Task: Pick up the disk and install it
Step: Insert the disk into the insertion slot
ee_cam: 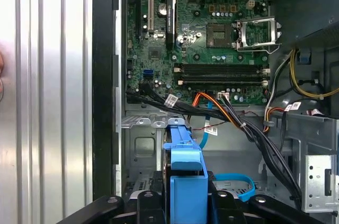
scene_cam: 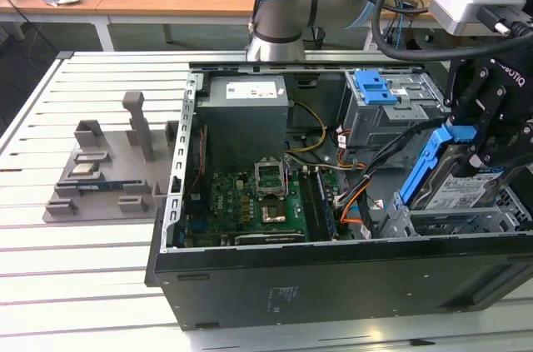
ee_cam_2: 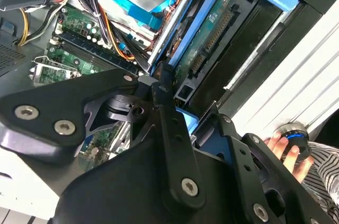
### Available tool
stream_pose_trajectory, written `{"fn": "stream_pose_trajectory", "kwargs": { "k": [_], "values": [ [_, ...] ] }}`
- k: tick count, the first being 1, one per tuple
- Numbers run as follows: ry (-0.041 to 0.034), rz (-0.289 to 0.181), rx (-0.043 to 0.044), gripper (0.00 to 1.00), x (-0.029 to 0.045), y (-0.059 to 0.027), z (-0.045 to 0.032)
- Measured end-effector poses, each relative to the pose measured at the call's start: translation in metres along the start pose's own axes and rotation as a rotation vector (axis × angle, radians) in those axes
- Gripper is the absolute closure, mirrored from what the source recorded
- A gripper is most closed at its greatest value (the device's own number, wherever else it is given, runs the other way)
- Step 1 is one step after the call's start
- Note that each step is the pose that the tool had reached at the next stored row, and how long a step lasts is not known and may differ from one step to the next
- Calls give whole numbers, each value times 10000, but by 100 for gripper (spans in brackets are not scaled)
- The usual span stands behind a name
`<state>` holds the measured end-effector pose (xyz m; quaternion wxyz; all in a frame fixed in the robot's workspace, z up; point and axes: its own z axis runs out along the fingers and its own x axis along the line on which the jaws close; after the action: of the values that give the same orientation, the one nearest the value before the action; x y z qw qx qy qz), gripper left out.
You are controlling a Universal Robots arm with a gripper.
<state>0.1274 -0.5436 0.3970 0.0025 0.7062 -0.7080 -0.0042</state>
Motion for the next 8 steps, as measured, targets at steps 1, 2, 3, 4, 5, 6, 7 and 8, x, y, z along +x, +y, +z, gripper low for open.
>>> {"fn": "stream_pose_trajectory", "kwargs": {
  "k": [1, 2, 3, 4, 5, 6, 7, 8],
  "values": [
    [0, 0, 0, 64, 0, 0, 1],
    [-2, 0, 0, 64, 0, 0, 2],
    [-2, 0, -1, 62, 0, 0, 2],
    [1, 0, 0, 56, 0, 0, 2],
    [0, 1, 0, 56, 0, 0, 3],
    [-2, 0, 0, 56, 0, 0, 5],
    [-1, 0, 0, 56, 0, 0, 5],
    [0, 1, 0, 56, 0, 0, 5]
  ]
}}
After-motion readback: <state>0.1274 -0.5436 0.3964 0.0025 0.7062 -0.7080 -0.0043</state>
